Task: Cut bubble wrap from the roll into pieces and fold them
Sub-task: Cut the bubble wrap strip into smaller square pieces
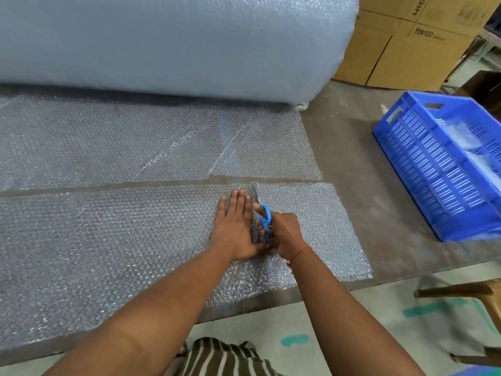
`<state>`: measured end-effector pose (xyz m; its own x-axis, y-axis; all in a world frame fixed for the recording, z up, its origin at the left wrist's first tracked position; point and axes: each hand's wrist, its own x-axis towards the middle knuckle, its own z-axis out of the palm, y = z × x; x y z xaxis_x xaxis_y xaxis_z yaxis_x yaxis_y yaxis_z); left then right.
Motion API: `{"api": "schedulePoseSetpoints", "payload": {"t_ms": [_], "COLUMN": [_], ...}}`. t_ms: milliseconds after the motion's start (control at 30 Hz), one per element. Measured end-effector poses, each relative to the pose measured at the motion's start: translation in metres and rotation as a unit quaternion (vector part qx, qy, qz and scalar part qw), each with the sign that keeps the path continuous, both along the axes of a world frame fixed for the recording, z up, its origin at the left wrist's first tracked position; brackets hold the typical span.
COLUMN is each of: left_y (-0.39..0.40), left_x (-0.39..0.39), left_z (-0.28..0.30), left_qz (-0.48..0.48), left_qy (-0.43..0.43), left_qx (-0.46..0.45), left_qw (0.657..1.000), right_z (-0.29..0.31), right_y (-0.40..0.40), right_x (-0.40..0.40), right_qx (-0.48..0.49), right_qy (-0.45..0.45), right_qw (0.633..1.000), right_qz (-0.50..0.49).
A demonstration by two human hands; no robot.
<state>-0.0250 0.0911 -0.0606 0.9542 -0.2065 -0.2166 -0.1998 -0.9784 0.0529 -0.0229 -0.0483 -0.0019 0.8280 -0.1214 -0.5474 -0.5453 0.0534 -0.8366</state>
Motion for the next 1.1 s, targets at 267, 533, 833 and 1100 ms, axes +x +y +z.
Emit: {"api": "schedulePoseSetpoints", "payload": {"t_ms": [267, 533, 833, 1100], "left_y": [0.000, 0.002, 0.002, 0.001], "left_x": [0.001, -0.001, -0.002, -0.002], "left_z": [0.001, 0.002, 0.002, 0.002], "left_qz": [-0.001, -0.004, -0.001, -0.005], "left_qy": [0.006, 0.006, 0.001, 0.001], "left_qx": [-0.003, -0.006, -0.009, -0.006], "left_qw": [1.000, 1.000, 1.000, 1.000], "right_z": [-0.005, -0.008, -0.010, -0.012], "right_y": [0.001, 0.008, 0.010, 0.007], "right_x": [0.005, 0.014, 0.021, 0.022], "right_qx": [-0.021, -0.011, -0.008, -0.023], "right_qy": [-0.021, -0.019, -0.020, -0.028], "right_qw": [1.000, 0.999, 0.999, 0.999], "right_qz": [-0.011, -0.031, -0.025, -0.008]}}
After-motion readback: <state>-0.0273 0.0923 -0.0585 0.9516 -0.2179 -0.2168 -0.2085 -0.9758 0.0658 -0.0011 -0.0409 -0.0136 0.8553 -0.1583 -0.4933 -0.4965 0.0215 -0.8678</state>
